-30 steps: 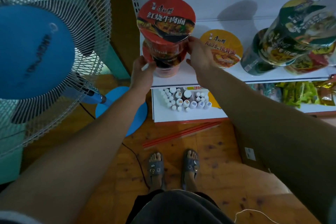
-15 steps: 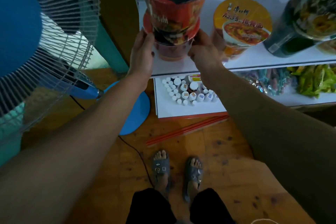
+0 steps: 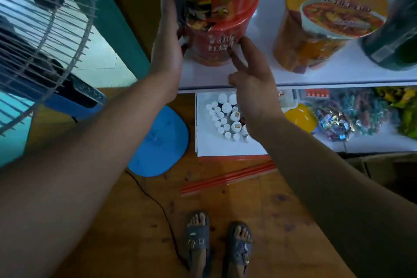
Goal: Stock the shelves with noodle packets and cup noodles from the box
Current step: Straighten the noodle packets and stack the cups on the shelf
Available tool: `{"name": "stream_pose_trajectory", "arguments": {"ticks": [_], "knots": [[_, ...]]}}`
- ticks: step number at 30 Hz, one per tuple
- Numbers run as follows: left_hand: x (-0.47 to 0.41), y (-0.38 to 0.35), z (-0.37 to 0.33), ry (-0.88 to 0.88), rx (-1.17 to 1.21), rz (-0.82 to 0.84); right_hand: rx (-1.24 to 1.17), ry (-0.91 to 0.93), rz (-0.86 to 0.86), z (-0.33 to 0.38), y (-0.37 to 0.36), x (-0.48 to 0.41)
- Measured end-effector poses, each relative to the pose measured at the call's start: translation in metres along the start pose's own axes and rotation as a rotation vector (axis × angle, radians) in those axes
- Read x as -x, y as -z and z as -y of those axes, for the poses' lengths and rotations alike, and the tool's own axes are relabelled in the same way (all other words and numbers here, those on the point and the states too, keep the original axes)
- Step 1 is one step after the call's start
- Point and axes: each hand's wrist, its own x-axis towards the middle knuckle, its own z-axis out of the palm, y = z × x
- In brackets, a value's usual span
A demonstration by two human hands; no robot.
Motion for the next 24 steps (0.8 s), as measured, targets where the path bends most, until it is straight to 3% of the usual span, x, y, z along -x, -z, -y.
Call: {"name": "stream_pose_trajectory", "arguments": {"ticks": [5,16,24], "knots": [[0.003,-0.004,0.013,-0.001,0.079,-0.083,-0.053,0.026,-0.048,0.008,0.002,-0.012],[-0.012,0.008,0.003,0.070,-0.035,-0.127,-0.008,-0.005,-0.006,0.008,-0.003,0.003],[0.000,0.014,0.003,0.024,-0.011,-0.005,0.034,0.024,-0.022,0.032,-0.008,0.006]]}}
